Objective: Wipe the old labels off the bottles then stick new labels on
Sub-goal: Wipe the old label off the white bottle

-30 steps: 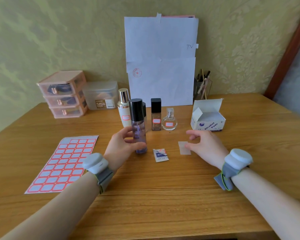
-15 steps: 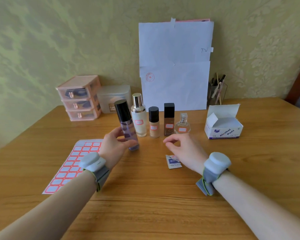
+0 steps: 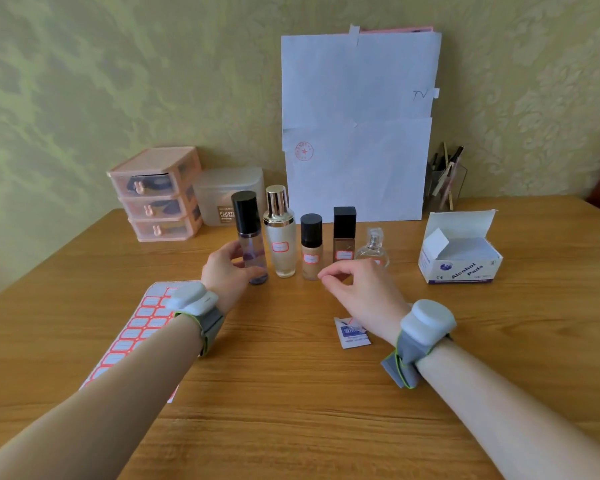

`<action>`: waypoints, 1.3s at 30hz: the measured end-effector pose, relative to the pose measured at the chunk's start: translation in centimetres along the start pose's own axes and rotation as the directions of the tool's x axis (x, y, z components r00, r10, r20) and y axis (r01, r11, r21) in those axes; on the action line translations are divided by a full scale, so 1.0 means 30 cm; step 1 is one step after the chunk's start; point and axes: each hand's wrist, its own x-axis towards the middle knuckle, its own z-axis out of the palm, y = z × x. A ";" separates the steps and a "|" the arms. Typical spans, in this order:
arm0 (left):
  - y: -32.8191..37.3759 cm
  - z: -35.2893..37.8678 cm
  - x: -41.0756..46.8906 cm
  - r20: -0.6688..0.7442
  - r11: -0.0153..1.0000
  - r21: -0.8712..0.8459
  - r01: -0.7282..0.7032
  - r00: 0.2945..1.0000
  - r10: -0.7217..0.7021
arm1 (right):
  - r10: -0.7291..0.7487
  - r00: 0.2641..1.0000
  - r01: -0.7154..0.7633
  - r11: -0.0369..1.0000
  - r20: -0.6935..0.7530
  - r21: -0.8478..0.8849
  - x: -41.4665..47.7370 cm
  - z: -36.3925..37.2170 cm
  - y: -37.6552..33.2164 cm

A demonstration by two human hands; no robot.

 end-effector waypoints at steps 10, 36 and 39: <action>0.016 -0.006 -0.029 -0.210 0.999 -0.044 0.005 0.978 -0.014 | -0.111 0.989 0.118 0.991 -0.102 0.067 0.130 -0.040 -0.132; 0.001 0.098 -0.090 -0.052 0.995 -0.081 0.058 0.997 -0.062 | -0.031 0.991 0.025 0.999 -0.129 -0.048 0.307 0.066 -0.288; 0.010 0.091 -0.100 -0.051 0.988 -0.135 0.080 0.995 -0.088 | -0.048 0.993 0.043 0.998 -0.111 -0.043 0.283 0.062 -0.293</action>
